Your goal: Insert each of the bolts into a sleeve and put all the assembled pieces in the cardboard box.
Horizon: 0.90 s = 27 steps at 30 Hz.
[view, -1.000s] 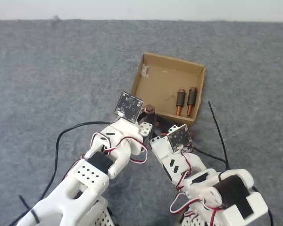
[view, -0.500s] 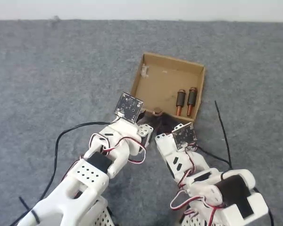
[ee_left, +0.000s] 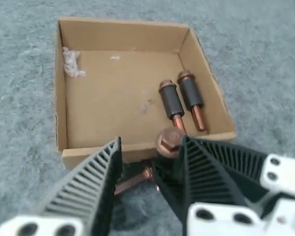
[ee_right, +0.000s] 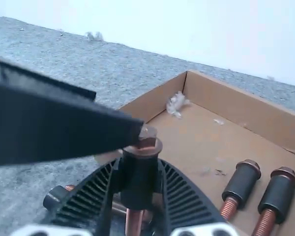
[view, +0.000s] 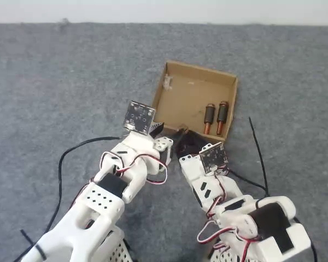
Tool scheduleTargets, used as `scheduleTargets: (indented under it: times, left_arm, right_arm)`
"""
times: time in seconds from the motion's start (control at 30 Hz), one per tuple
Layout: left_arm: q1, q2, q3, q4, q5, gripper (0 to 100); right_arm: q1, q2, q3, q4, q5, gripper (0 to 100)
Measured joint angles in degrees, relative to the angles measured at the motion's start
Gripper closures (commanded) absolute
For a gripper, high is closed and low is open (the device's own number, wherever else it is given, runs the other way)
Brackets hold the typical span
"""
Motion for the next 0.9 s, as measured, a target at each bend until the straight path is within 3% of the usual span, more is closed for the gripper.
scheduleTargets:
  times: [0.13,0.3,0.9]
  left_arm:
    - [0.00,0.00,-0.26,0.00,1.32,85]
    - [-0.44,0.00,-1.32,0.00,1.49,100]
    - [-17.85,3.16,-2.55,-3.78,1.93,99]
  right_arm:
    - [0.18,0.00,0.00,0.00,0.00,99.2]
    - [0.18,0.00,0.00,0.00,0.00,99.2]
    - [0.18,0.00,0.09,0.00,0.00,99.2]
